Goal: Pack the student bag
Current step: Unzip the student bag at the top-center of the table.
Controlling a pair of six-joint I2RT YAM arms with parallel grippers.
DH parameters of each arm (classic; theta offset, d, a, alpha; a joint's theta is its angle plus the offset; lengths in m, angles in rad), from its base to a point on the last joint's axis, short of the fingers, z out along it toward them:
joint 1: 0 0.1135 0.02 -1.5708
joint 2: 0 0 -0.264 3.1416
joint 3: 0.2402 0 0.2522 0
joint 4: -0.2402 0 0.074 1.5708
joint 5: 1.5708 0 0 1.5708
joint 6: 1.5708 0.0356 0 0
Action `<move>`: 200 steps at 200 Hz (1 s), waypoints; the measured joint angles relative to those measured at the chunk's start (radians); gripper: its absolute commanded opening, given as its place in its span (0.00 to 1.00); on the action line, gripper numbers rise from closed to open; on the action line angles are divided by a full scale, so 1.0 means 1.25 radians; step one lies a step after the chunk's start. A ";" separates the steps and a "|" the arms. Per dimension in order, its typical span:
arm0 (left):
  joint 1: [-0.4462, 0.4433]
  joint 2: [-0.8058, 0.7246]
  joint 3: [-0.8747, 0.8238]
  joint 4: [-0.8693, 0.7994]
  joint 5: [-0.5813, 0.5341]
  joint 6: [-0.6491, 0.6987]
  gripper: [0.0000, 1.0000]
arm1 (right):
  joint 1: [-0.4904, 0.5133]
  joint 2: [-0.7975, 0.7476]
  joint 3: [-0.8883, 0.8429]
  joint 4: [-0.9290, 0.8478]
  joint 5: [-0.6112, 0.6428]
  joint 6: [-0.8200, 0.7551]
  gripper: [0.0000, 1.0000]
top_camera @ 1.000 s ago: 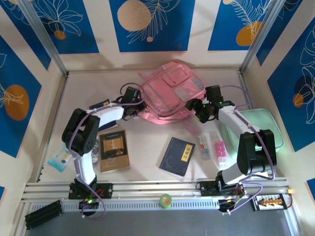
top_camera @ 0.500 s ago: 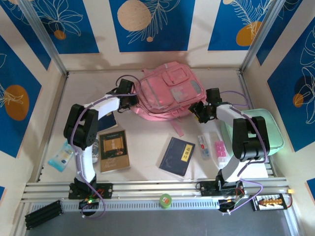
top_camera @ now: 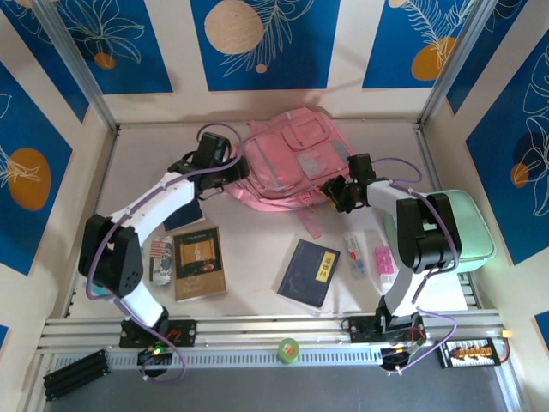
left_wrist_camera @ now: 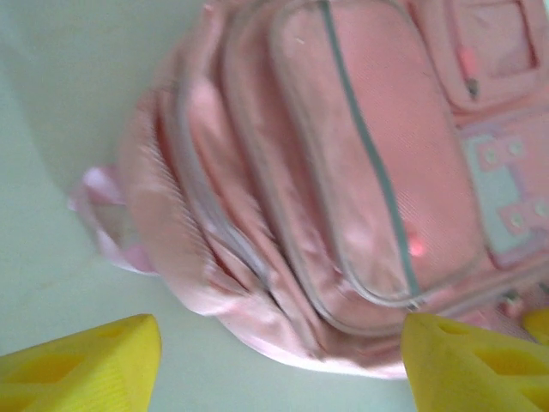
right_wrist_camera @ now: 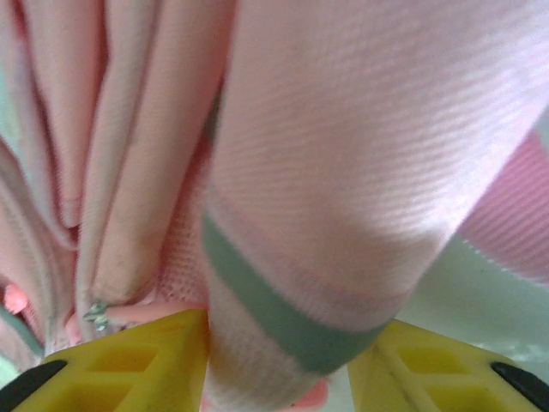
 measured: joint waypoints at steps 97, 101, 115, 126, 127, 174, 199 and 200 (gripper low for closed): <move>-0.273 0.079 -0.017 0.026 -0.050 -0.058 0.55 | 0.020 -0.014 0.027 0.000 -0.023 -0.054 0.00; -0.281 0.085 -0.017 0.027 -0.051 -0.058 0.55 | 0.024 -0.022 0.027 0.000 -0.027 -0.055 0.00; -0.302 0.102 -0.017 0.035 -0.056 -0.063 0.55 | 0.038 -0.052 0.026 -0.002 -0.041 -0.055 0.00; -0.316 0.112 -0.017 0.043 -0.056 -0.063 0.53 | 0.052 -0.078 0.026 -0.002 -0.052 -0.057 0.00; -0.316 0.113 -0.017 0.043 -0.056 -0.063 0.53 | 0.052 -0.080 0.026 -0.002 -0.053 -0.057 0.00; -0.323 0.143 0.021 0.048 -0.088 -0.081 0.47 | 0.084 -0.141 0.026 -0.002 -0.085 -0.058 0.00; -0.323 0.163 0.056 0.043 -0.110 -0.075 0.44 | 0.085 -0.143 0.026 -0.008 -0.094 -0.057 0.00; -0.323 0.164 0.056 0.043 -0.110 -0.075 0.44 | 0.085 -0.143 0.026 -0.008 -0.095 -0.057 0.00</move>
